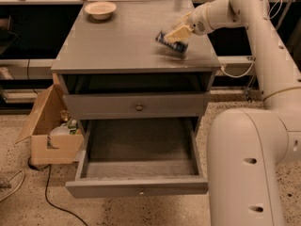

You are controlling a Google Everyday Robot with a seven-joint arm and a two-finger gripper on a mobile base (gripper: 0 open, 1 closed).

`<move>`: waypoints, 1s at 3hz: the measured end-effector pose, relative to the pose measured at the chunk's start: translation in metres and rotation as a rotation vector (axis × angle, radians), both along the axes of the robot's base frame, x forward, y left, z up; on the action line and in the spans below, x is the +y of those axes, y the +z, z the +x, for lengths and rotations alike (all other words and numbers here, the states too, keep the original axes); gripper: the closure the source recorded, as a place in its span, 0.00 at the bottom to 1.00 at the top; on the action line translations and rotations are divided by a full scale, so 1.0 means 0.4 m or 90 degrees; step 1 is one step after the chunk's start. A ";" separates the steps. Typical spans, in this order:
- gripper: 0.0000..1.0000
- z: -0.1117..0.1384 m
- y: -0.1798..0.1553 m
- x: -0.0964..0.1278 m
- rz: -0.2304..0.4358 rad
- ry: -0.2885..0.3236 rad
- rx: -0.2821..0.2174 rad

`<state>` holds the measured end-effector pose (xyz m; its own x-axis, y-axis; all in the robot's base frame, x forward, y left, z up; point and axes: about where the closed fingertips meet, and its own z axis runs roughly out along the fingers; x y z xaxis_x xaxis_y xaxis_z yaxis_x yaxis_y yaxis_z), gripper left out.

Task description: Pick rxbar blueberry from middle drawer and place on counter

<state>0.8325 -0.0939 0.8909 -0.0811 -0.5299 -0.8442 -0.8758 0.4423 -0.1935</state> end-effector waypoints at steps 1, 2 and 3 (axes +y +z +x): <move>0.00 -0.009 -0.015 -0.016 0.008 0.005 0.010; 0.00 -0.034 -0.010 -0.082 0.005 -0.005 0.007; 0.00 -0.095 0.010 -0.195 0.004 -0.036 -0.001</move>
Offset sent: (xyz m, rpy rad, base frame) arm -0.0487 -0.0746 -0.0021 -0.0040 -0.0046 -0.0447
